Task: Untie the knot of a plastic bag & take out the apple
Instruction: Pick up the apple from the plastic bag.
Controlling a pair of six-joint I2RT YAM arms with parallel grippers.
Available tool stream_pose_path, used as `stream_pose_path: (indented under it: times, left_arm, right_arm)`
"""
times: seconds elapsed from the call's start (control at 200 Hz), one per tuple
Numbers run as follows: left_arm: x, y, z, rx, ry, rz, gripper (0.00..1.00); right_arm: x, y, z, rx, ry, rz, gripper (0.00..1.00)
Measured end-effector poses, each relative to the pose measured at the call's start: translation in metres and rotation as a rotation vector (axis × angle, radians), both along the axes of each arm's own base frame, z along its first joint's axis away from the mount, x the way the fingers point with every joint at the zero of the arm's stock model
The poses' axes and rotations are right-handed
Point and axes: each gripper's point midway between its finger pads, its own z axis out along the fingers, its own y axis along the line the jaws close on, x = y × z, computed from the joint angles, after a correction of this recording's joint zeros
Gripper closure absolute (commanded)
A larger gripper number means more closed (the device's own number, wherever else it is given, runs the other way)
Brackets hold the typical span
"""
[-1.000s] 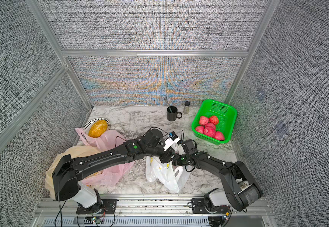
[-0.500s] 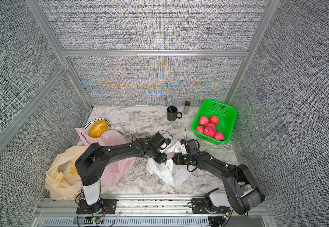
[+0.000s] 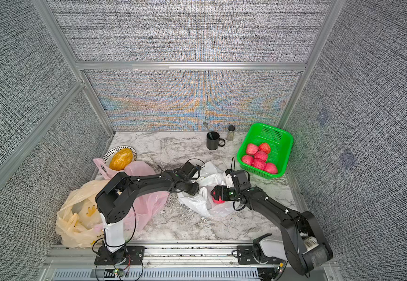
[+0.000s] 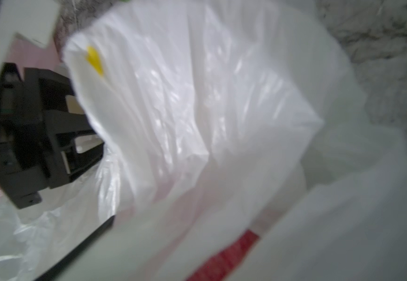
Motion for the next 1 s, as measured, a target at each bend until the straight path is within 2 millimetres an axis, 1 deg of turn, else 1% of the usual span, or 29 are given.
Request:
stream_pose_path:
  times: [0.07,0.15,0.205,0.265,0.41,0.626,0.766,0.806,0.851,0.931,1.001]
  left_arm:
    - [0.001,0.000,0.000,-0.003,-0.005,0.004,0.60]
    - [0.001,-0.001,0.000,-0.007,-0.007,0.006,0.60]
    - [0.002,-0.001,0.000,-0.008,-0.008,0.007,0.60]
    - [0.002,-0.001,0.000,-0.008,-0.009,0.007,0.60]
    - [0.002,-0.001,0.000,-0.010,-0.011,0.008,0.60]
    - [0.002,0.000,0.001,-0.018,-0.020,0.009,0.60]
    - [0.001,0.000,0.000,-0.019,-0.021,0.009,0.60]
    - [0.001,0.000,0.001,-0.020,-0.022,0.010,0.60]
    - [0.001,0.001,0.000,-0.019,-0.021,0.011,0.60]
    - [0.001,0.002,0.000,-0.018,-0.022,0.015,0.60]
    - [0.001,0.002,0.000,-0.018,-0.022,0.015,0.60]
  right_arm:
    - [0.001,0.002,0.014,0.014,-0.024,-0.001,0.02]
    - [0.000,0.005,0.026,0.013,-0.046,0.003,0.02]
    - [-0.003,0.009,0.031,0.007,-0.050,0.015,0.02]
    - [-0.006,0.013,0.031,-0.008,-0.049,0.023,0.02]
    - [-0.006,0.019,0.016,-0.094,-0.018,0.030,0.02]
    - [-0.002,0.014,-0.014,-0.223,0.013,0.008,0.02]
    - [-0.006,0.020,-0.025,-0.243,0.027,0.027,0.03]
    - [-0.008,0.019,-0.028,-0.249,0.032,0.028,0.06]
    - [-0.010,0.017,-0.029,-0.252,0.035,0.028,0.12]
    - [-0.012,0.015,-0.026,-0.252,0.022,0.022,0.23]
    - [-0.011,0.015,-0.019,-0.241,0.003,0.015,0.25]
